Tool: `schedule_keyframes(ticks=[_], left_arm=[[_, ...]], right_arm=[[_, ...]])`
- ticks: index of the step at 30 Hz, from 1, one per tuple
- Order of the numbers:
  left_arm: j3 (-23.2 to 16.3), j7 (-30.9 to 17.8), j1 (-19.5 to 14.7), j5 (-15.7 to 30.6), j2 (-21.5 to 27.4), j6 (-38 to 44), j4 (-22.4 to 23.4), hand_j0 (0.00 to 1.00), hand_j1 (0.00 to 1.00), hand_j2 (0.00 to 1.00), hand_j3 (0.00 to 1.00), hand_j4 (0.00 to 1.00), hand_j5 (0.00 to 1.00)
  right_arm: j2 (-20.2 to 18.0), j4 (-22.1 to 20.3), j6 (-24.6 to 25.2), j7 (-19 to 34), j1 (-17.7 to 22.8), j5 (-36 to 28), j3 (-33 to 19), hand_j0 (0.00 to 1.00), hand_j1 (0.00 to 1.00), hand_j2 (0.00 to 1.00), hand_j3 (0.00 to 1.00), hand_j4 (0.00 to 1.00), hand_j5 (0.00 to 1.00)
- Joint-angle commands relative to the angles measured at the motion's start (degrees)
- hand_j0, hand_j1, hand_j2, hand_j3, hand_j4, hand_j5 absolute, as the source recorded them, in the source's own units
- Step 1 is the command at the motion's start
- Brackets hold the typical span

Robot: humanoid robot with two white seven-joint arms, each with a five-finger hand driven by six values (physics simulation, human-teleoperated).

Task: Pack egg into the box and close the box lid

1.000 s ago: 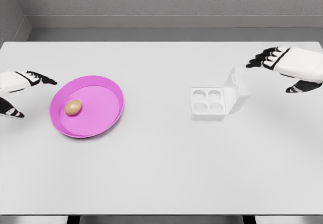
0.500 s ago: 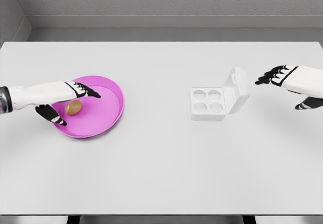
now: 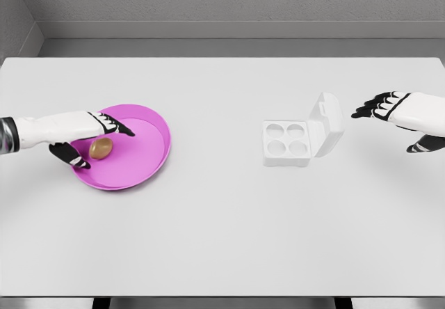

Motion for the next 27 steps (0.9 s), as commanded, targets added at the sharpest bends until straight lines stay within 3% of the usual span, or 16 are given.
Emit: schedule_keyframes(ticks=[1,27], left_arm=[[0.07,-0.28,0.08,-0.58,-0.55,0.11,0.15,0.86,0.86,0.86,0.86,0.86,0.86],[-0.02,-0.37,-0.09,-2.78,-2.31,0.11,4.28,0.86,0.86,0.86,0.86,0.86,0.86]], right_arm=[[-0.08,-0.01,0.16,-0.03,0.0,-0.3,-0.06,1.0,1.0,1.0,1.0,1.0,1.0],[-0.43,-0.98,0.16,-0.03,0.79,-0.3,-0.24,1.0,1.0,1.0,1.0,1.0,1.0]])
